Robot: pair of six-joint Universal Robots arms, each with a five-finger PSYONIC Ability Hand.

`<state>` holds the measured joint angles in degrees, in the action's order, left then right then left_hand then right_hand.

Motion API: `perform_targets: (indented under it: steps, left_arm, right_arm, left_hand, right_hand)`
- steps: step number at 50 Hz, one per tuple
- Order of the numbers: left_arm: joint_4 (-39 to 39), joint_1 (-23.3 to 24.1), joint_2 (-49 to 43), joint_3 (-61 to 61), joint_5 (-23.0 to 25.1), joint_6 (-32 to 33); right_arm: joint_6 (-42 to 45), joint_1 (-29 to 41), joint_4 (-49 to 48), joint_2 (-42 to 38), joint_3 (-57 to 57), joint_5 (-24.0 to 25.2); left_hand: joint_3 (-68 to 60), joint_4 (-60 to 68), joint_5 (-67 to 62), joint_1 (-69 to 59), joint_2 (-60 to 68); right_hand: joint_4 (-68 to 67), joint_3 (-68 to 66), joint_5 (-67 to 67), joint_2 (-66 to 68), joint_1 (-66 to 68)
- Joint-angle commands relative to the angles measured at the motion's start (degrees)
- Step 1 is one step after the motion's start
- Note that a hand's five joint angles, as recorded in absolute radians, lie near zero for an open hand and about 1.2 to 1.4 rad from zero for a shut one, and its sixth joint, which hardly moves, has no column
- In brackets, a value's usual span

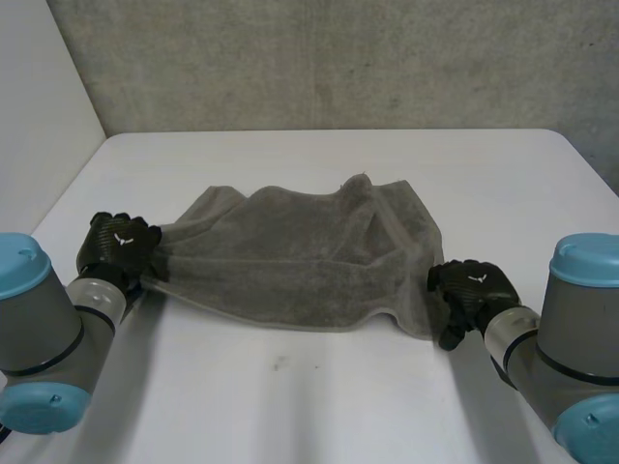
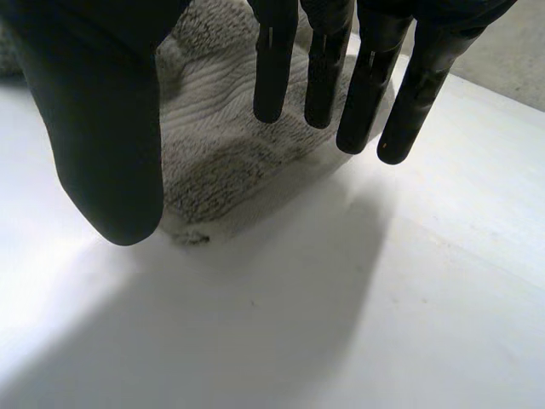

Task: Fold the towel.

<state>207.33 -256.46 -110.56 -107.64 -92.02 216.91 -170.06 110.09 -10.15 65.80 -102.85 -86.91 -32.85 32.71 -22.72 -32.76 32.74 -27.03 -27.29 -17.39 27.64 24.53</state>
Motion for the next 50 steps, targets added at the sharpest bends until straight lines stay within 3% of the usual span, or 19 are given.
perform_targets:
  steps: [1,11,30,33,35,36,37,50]
  left_arm:
    - [-0.1,0.0,0.0,-0.1,0.0,0.0]
    - [0.0,0.0,-0.1,-0.1,0.0,0.0]
    - [-0.1,0.1,-0.1,-0.4,0.0,0.0]
    - [0.0,0.2,-0.1,-0.4,0.0,0.0]
    - [-0.1,0.2,-0.1,-0.5,0.0,0.0]
    - [-0.1,0.2,-0.1,-0.5,0.0,0.0]
    - [-0.1,0.2,-0.1,-0.5,-0.1,0.0]
    - [-0.1,0.2,-0.1,-0.5,-0.2,0.0]
  right_arm:
    - [0.3,0.5,-0.6,-2.7,0.9,0.3]
    - [0.5,0.7,-4.0,-4.7,2.7,0.3]
    - [0.7,0.7,-4.3,-8.0,6.6,0.4]
    - [1.3,0.7,-4.3,-8.5,6.9,0.3]
    - [2.0,0.7,-5.0,-8.7,7.0,0.3]
    - [2.0,0.7,-5.0,-8.7,7.0,0.3]
    - [2.0,0.7,-5.9,-8.3,7.2,0.3]
    - [1.5,-2.2,-7.4,-2.2,6.2,0.6]
  left_hand:
    - [-4.1,4.2,-4.2,-4.2,4.2]
    - [-4.1,4.2,-4.2,-4.2,4.2]
    - [-4.1,4.2,-4.2,-4.2,4.2]
    - [-4.1,4.2,-4.2,-4.2,4.2]
    - [-4.1,4.2,-4.2,-4.2,4.2]
    - [-4.1,4.2,-4.2,-4.2,4.2]
    - [-4.1,4.2,-4.2,-4.2,4.2]
    - [-4.1,4.2,-4.2,-4.2,4.2]
  right_hand:
    - [-5.4,-5.2,-5.1,4.8,7.9]
    - [-13.2,-12.9,-12.8,12.5,15.7]
    - [-14.5,-14.2,-14.2,13.9,17.0]
    - [-20.2,-20.0,-19.9,19.6,22.7]
    - [-41.3,-41.0,-40.9,40.7,43.8]
    - [-41.4,-41.2,-41.1,40.8,43.9]
    - [-52.9,-52.6,-52.5,52.2,55.4]
    - [-53.0,-52.7,-52.6,52.4,55.5]
